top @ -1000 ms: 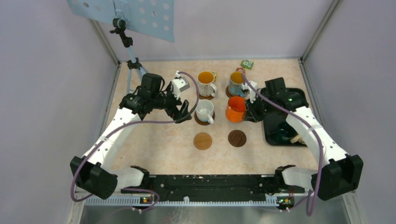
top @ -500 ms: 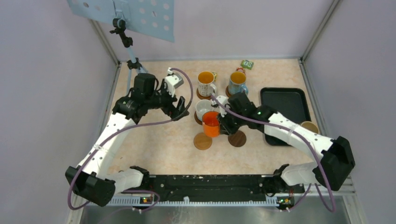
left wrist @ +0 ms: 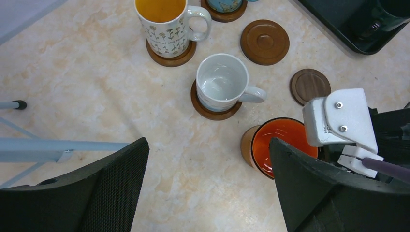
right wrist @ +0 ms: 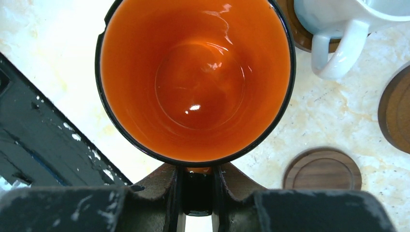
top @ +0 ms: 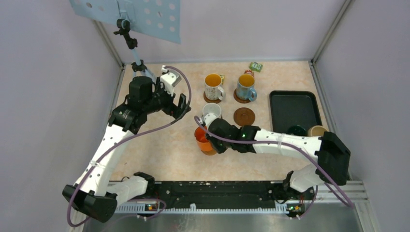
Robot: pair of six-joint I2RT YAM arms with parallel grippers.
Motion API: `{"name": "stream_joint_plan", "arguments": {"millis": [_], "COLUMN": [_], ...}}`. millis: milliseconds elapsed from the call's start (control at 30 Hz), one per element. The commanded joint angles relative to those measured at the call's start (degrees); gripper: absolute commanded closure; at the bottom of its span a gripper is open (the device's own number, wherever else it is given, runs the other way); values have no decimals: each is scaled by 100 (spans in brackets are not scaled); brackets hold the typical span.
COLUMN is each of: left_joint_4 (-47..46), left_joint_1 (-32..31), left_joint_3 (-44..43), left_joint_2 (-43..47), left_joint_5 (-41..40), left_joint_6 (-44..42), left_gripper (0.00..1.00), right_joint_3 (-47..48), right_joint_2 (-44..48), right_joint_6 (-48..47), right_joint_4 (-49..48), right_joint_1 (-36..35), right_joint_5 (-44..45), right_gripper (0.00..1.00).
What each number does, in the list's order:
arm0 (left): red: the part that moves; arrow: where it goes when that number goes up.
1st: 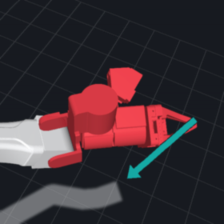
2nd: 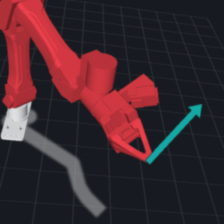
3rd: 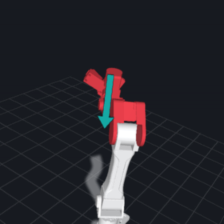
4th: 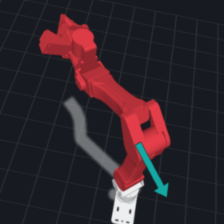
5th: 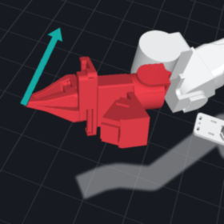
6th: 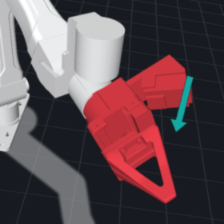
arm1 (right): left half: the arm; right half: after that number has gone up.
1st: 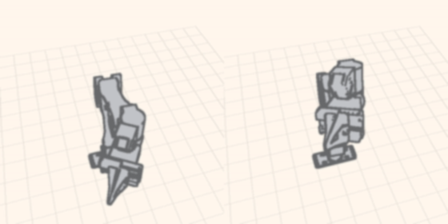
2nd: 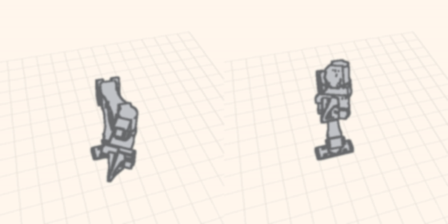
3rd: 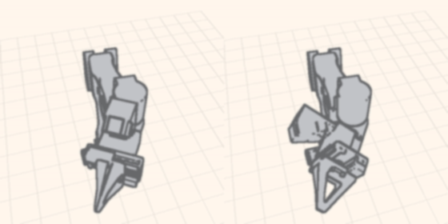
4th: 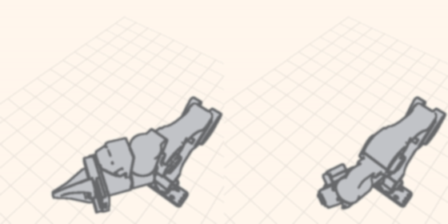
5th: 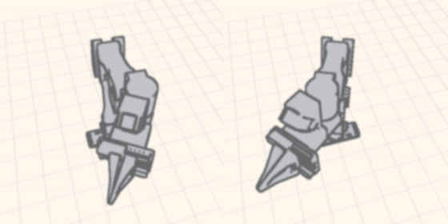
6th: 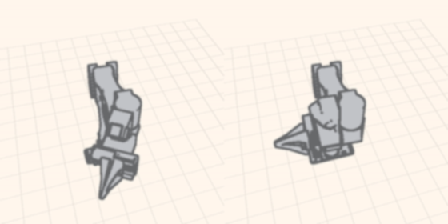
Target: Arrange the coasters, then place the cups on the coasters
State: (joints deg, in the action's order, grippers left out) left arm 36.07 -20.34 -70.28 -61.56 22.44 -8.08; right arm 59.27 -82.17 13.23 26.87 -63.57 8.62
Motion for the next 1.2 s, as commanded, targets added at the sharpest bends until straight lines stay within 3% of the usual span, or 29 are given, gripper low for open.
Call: {"name": "stream_joint_plan", "arguments": {"millis": [0,533,1167], "left_joint_4": [-294,-259,-189], "left_joint_1": [97,154,162], "left_joint_3": [-49,-47,-45], "left_joint_2": [13,38,89], "left_joint_5": [41,224,314], "left_joint_6": [119,60,-35], "left_gripper": [1,1,1], "right_joint_3": [124,-720,-961], "right_joint_2": [-47,7,-268], "right_joint_6": [501,469,590], "right_joint_4": [-769,-1395,-1746], "right_joint_1": [-97,-100,-95], "right_joint_5": [810,596,511], "right_gripper": [100,100,99]}}
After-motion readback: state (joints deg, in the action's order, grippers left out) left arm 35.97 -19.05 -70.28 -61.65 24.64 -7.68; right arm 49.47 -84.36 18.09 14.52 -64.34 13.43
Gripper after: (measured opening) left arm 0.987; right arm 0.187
